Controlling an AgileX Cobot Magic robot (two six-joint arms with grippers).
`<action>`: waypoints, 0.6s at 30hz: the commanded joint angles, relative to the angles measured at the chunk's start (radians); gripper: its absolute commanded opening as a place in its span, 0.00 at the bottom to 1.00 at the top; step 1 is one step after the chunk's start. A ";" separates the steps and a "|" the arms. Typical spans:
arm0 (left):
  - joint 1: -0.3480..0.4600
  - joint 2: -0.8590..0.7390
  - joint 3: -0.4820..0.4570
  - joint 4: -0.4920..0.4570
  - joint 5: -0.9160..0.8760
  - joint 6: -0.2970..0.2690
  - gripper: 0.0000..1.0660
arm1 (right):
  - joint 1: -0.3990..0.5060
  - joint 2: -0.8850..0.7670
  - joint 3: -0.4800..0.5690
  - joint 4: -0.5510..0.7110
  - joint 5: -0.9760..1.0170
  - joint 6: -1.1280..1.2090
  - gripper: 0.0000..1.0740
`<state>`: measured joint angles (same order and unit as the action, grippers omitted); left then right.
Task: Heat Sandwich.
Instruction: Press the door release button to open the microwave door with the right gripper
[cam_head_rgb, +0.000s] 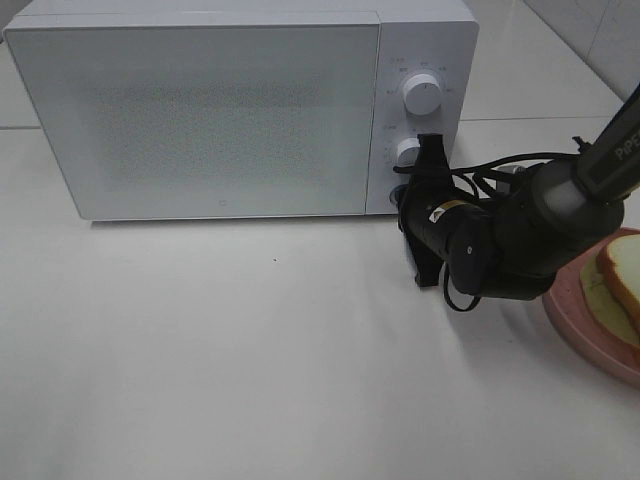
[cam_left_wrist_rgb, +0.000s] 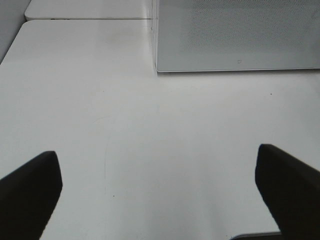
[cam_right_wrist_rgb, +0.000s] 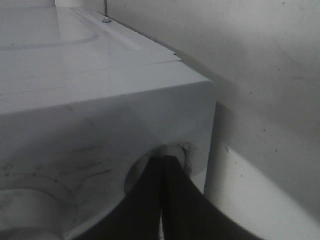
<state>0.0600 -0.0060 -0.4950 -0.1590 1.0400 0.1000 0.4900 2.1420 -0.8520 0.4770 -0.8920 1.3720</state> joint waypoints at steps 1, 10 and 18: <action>-0.001 -0.025 0.002 -0.005 -0.002 -0.006 0.95 | -0.012 -0.009 -0.033 0.019 -0.168 -0.022 0.02; -0.001 -0.025 0.002 -0.005 -0.002 -0.006 0.95 | -0.028 -0.006 -0.088 0.047 -0.196 -0.043 0.02; -0.001 -0.025 0.002 -0.005 -0.002 -0.006 0.95 | -0.063 0.006 -0.180 0.054 -0.186 -0.098 0.02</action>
<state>0.0600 -0.0060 -0.4950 -0.1590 1.0400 0.1000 0.4870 2.1600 -0.9280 0.5450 -0.8090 1.3080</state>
